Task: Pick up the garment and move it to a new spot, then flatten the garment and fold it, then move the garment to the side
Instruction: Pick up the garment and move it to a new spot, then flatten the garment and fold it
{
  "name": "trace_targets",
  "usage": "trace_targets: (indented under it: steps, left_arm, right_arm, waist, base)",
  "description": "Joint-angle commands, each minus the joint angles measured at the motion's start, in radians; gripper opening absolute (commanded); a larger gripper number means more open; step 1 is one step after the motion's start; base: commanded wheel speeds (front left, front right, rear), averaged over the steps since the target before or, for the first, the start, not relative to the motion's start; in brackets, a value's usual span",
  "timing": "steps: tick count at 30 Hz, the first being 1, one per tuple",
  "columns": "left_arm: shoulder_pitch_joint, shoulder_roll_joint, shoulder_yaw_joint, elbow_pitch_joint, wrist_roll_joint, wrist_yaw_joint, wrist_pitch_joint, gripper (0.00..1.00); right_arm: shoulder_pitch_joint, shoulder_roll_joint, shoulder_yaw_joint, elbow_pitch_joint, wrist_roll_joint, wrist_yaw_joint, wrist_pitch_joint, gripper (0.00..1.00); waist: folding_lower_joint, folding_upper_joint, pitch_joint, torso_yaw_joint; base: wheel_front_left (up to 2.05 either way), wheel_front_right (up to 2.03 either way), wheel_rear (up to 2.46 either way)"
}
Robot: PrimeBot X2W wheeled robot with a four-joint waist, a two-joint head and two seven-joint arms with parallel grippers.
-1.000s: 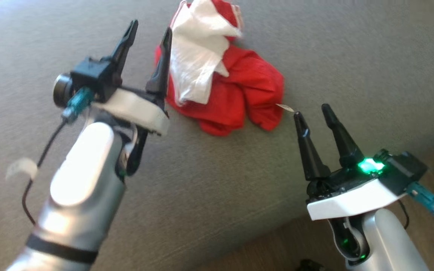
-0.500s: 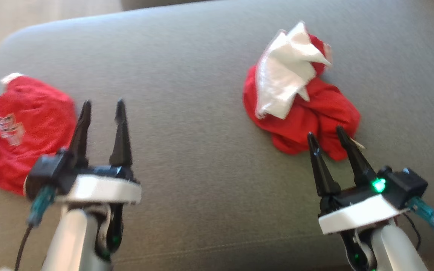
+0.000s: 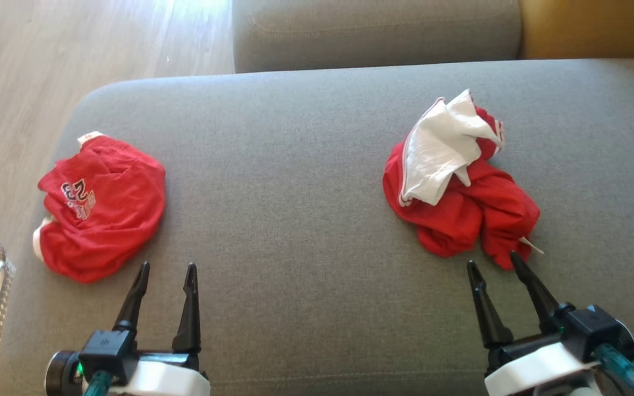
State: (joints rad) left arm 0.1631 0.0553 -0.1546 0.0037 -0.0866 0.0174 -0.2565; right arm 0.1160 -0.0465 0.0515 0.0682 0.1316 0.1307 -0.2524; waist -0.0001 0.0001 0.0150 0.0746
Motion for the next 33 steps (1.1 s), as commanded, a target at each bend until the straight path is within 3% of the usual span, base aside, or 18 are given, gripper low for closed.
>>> trace_targets:
  steps: [1,33]
  left_arm:
    - [-0.041,-0.005,0.027,-0.032,0.011,0.004,-0.005,1.00]
    - [-0.031,-0.005,0.006,-0.024,0.015,0.015,-0.005,1.00]
  right_arm:
    - [-0.028,-0.004,0.015,-0.031,-0.009,0.000,-0.009,1.00]
    - [-0.025,-0.004,0.041,-0.017,0.003,0.000,-0.009,1.00]
  waist:
    - [0.0001,-0.0001,-0.001,-0.006]
    - [0.0001,-0.0001,-0.011,-0.028]
  base:
    - [0.00,0.00,0.00]
    - [0.00,0.00,0.00]
